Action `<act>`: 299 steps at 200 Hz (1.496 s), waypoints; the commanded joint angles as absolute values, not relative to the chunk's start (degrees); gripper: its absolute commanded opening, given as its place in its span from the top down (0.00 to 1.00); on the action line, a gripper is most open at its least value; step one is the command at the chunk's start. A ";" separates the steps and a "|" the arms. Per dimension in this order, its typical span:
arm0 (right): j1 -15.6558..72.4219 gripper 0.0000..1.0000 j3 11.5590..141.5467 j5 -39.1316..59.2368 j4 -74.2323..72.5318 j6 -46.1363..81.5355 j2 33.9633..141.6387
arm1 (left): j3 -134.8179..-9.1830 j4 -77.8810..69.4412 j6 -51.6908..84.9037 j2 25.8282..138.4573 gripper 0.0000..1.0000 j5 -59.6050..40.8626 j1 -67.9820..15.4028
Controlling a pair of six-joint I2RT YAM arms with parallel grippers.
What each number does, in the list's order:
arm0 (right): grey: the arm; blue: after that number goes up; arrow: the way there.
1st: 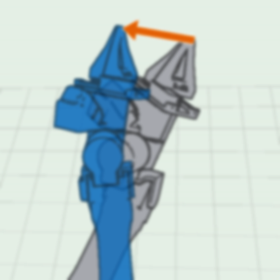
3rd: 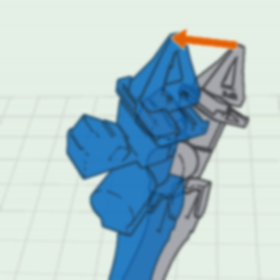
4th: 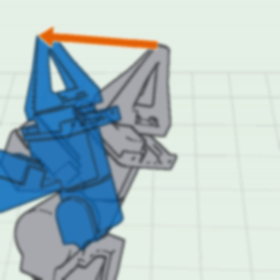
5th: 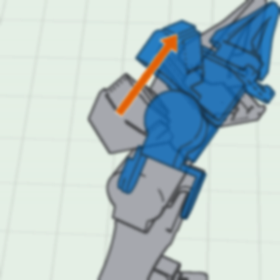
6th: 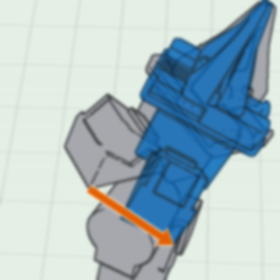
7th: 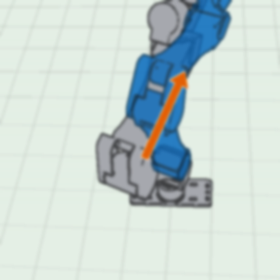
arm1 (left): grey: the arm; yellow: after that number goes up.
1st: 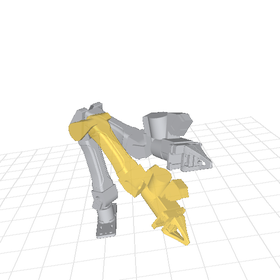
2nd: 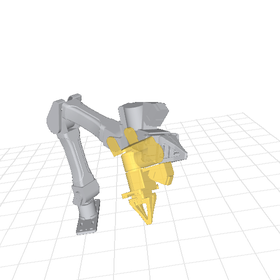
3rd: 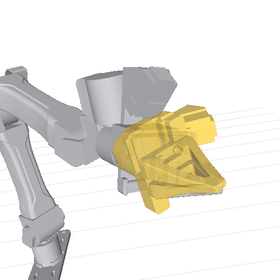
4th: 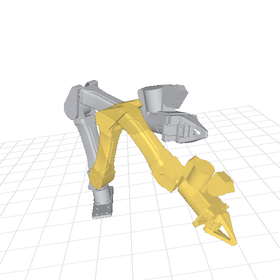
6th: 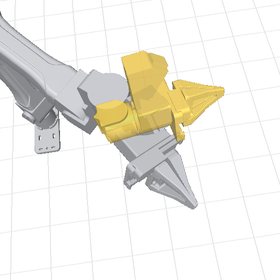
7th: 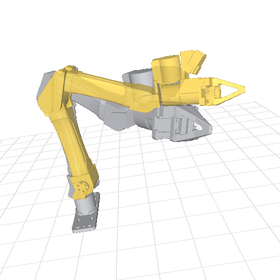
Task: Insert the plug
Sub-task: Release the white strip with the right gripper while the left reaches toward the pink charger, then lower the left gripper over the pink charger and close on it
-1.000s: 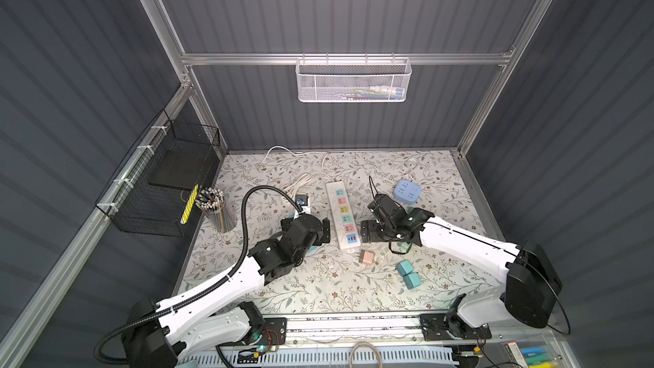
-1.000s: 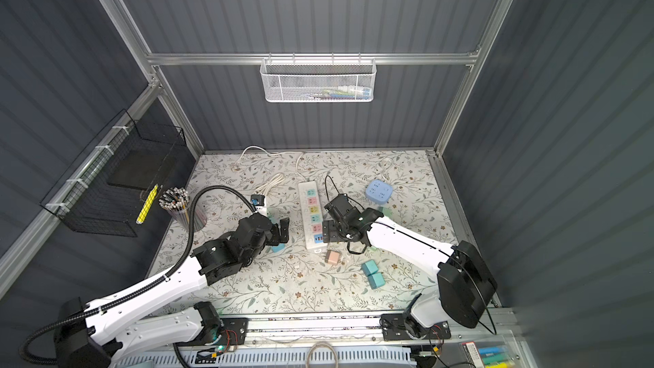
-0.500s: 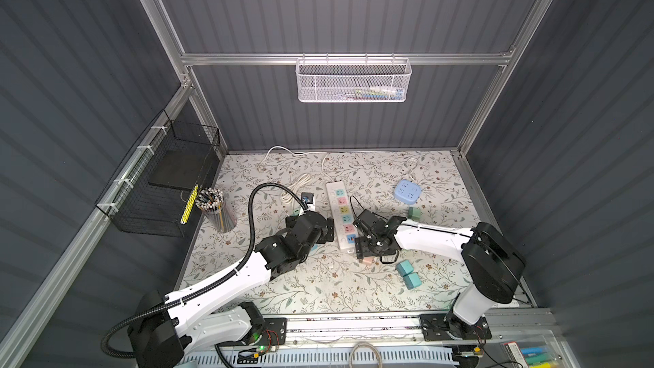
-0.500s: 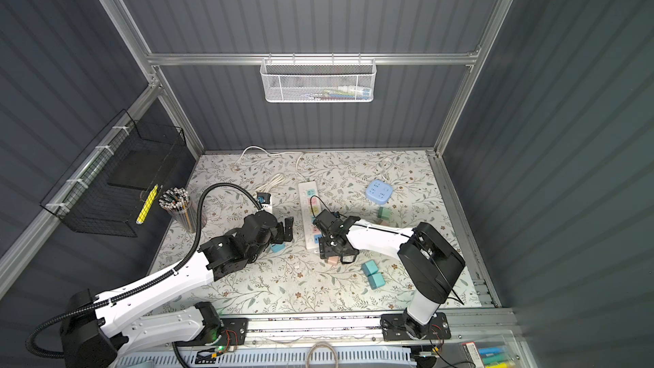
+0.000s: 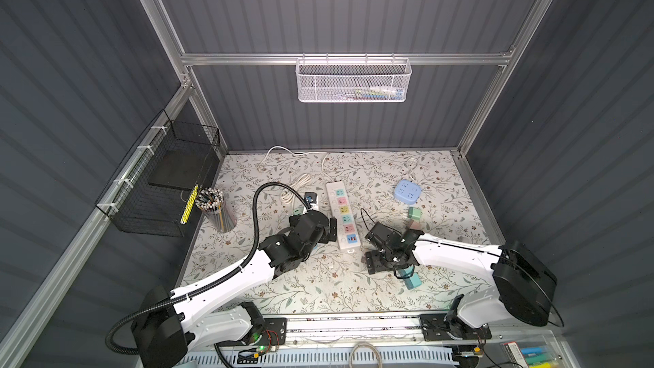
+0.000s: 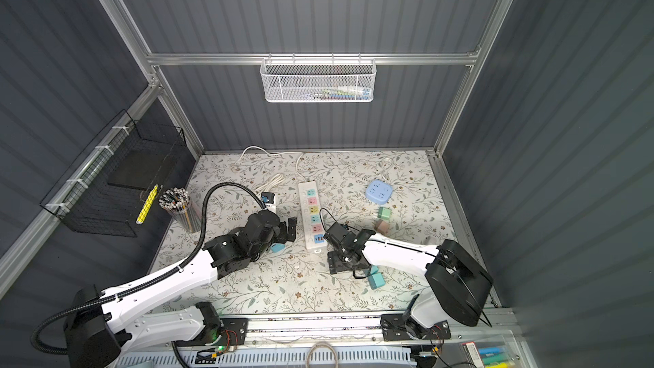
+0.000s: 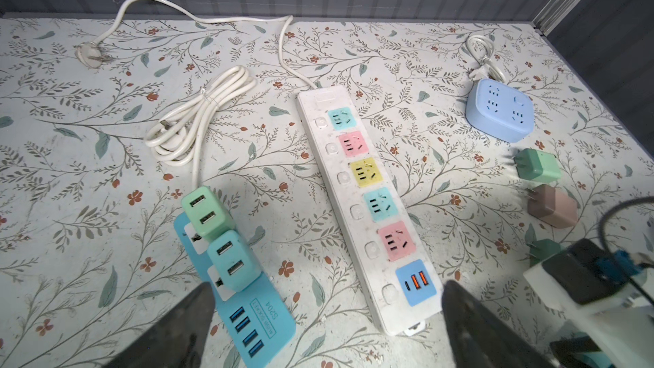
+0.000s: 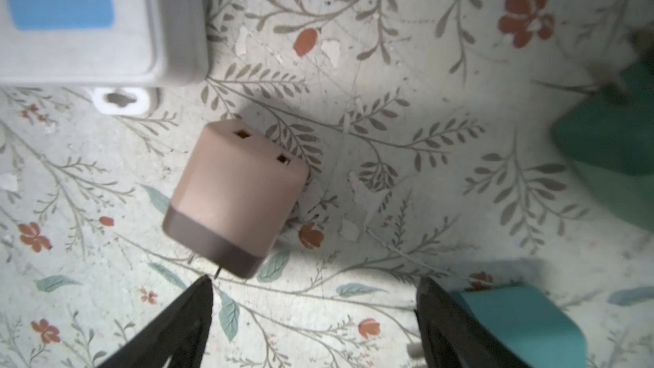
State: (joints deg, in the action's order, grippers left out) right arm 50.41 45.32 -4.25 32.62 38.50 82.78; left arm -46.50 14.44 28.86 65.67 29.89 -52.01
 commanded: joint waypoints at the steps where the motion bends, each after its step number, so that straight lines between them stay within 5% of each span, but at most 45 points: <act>1: 50.37 0.10 46.42 -3.63 35.73 35.69 78.32 | -48.93 13.77 27.86 68.59 0.00 26.34 -51.55; 46: 45.65 0.02 45.48 -12.39 34.88 32.27 66.78 | -55.47 20.54 30.99 79.19 0.17 22.01 -53.71; 89: 38.44 0.01 38.83 -18.67 26.82 32.07 53.72 | -65.37 28.90 31.77 90.48 0.19 21.24 -61.39; 120: 30.16 0.37 36.76 -8.65 24.56 32.47 51.02 | -70.42 31.31 30.92 98.28 0.18 16.84 -63.41; 135: 29.40 0.43 36.11 -7.51 24.20 32.63 51.70 | -72.80 32.02 30.15 101.69 0.19 14.80 -64.26; 228: 28.74 0.43 34.30 -6.09 22.82 32.23 52.65 | -85.76 41.92 26.23 114.10 0.39 12.05 -65.89; 299: 28.48 0.41 33.49 -5.12 20.40 32.32 53.89 | -84.12 42.21 27.86 116.61 0.40 11.90 -66.88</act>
